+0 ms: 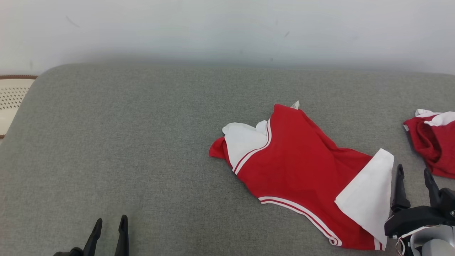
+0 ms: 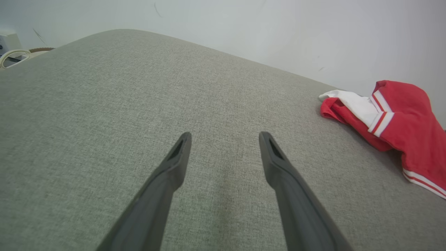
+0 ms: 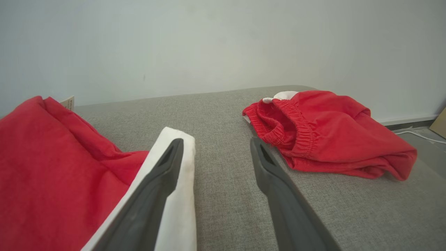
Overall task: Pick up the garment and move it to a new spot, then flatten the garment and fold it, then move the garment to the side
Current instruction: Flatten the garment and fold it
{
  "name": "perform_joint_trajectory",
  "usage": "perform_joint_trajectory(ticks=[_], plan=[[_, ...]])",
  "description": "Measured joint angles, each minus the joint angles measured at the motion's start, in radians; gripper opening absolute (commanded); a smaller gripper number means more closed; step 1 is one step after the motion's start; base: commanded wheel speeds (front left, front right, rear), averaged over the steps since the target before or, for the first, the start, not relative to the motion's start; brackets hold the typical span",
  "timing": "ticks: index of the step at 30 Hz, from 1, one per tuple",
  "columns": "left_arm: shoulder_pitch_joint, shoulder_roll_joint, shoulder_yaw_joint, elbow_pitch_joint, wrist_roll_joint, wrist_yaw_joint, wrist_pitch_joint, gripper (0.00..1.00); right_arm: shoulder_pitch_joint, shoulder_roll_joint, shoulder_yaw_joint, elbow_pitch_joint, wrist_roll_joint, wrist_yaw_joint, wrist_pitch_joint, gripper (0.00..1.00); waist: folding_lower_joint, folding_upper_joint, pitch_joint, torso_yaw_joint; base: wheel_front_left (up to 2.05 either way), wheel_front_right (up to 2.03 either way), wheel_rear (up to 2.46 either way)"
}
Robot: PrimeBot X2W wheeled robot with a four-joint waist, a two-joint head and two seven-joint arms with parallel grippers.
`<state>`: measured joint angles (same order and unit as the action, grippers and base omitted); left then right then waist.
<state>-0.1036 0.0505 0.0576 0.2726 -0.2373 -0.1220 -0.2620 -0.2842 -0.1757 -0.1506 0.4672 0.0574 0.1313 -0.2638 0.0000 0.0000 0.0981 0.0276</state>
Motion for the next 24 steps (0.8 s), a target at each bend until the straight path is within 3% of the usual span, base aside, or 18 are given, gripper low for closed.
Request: perform_joint_trajectory(ticks=[4, 9, 18, 24], plan=[[0.001, 0.000, -0.001, 0.000, 0.000, 0.000, 0.000, 1.00, 0.008, 0.010, 0.048, -0.046, -0.002, 0.000, 0.000, 1.00, 0.0000, 0.0000, -0.008, -0.012, 0.00, 0.00, 0.00], [0.001, 0.000, -0.008, 0.001, 0.000, -0.001, 0.000, 1.00, 0.028, 0.014, 0.230, -0.089, 0.017, 0.000, 0.000, 1.00, 0.0000, -0.0001, -0.010, -0.014, 0.00, 0.00, 0.00], [0.000, 0.000, -0.025, 0.007, -0.018, -0.001, 0.000, 1.00, 0.012, -0.007, 0.555, -0.061, 0.077, 0.000, 0.000, 1.00, 0.0000, 0.0000, 0.002, 0.014, 0.00, 0.00, 0.00], [-0.001, 0.000, -0.039, 0.009, -0.029, 0.000, 0.000, 1.00, -0.034, -0.015, 0.690, -0.007, 0.106, 0.000, 0.000, 1.00, 0.0000, 0.0000, 0.009, 0.054, 0.00, 0.00, 0.00]])
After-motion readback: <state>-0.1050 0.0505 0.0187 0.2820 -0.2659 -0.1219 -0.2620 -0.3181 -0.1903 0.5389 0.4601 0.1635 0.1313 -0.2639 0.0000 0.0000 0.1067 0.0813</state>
